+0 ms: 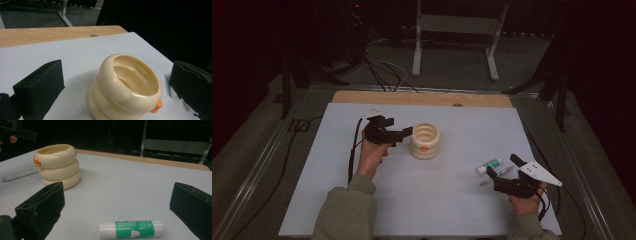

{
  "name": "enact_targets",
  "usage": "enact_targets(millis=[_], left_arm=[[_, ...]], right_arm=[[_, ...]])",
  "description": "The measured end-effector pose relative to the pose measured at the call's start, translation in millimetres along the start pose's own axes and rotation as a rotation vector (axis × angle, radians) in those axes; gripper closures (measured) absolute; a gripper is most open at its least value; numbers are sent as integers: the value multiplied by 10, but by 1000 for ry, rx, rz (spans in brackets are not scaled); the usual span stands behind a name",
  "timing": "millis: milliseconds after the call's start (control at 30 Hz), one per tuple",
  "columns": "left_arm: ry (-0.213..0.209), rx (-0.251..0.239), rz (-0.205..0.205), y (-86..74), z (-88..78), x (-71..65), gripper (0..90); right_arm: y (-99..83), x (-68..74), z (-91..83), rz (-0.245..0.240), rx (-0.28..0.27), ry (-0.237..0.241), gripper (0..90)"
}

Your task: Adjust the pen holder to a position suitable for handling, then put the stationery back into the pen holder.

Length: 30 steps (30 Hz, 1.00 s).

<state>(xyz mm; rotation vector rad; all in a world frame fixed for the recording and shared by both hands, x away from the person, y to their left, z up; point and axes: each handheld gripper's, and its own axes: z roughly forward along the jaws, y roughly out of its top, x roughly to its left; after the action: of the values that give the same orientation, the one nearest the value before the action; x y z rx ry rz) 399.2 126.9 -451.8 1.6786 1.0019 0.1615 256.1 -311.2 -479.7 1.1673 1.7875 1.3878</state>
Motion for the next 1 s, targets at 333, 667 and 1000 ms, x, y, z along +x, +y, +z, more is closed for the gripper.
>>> enact_targets(millis=[333,667,1000], left_arm=[[24,9,-20,48,-179,65,1],[57,-11,-32,61,-370,169,2],[76,19,-54,3,-476,295,1]], right_arm=[[-3,-8,1,7,0,-1,3],[-2,-1,2,3,1,-2,3],[-4,-8,-4,8,-1,-5,3]])
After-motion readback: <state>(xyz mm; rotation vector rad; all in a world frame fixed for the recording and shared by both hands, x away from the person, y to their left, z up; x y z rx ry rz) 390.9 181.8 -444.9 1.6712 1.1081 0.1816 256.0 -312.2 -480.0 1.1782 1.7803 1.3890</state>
